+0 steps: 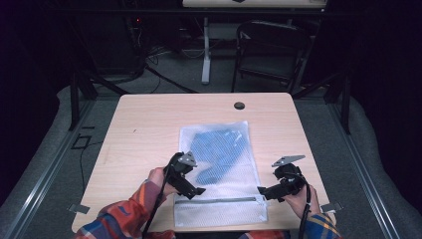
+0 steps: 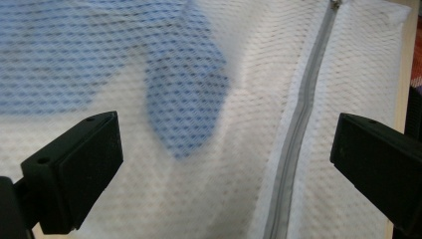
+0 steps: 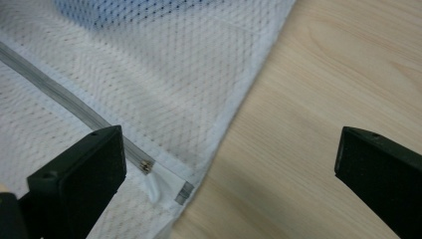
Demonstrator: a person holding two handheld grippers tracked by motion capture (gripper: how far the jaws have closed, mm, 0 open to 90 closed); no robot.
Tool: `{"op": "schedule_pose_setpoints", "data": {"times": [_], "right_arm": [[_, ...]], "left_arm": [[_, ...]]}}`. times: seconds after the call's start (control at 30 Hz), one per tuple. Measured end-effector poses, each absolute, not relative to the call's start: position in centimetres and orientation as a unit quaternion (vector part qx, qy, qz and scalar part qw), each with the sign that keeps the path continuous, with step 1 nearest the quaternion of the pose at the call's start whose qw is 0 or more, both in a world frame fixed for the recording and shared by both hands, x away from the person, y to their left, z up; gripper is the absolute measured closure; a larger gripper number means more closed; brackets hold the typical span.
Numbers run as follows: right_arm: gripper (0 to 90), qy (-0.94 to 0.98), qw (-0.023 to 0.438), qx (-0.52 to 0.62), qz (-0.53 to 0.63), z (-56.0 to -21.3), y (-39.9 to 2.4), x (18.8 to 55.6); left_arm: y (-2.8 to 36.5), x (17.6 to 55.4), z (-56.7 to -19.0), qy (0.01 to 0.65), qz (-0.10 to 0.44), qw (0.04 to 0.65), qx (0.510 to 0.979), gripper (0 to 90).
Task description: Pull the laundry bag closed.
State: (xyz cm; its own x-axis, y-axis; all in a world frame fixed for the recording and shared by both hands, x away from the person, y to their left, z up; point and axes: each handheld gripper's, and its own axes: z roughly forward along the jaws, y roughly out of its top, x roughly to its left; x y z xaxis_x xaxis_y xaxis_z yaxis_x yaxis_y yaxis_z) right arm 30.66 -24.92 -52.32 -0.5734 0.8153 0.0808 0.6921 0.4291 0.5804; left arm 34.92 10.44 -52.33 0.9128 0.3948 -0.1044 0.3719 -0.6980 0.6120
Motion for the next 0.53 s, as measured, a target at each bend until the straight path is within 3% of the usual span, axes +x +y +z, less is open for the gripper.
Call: {"op": "schedule_pose_setpoints", "data": {"times": [0.3,0.53], "right_arm": [[0.0,0.815,0.148,0.487,0.278,-52.8,-27.4,31.0],[0.0,0.809,0.153,0.506,0.258,-53.6,-28.5,31.6]], "left_arm": [[16.2,36.5,-52.1,0.282,0.032,0.335,0.899,0.0],[18.1,38.6,-53.7,0.322,0.026,0.306,0.895,0.0]]}}
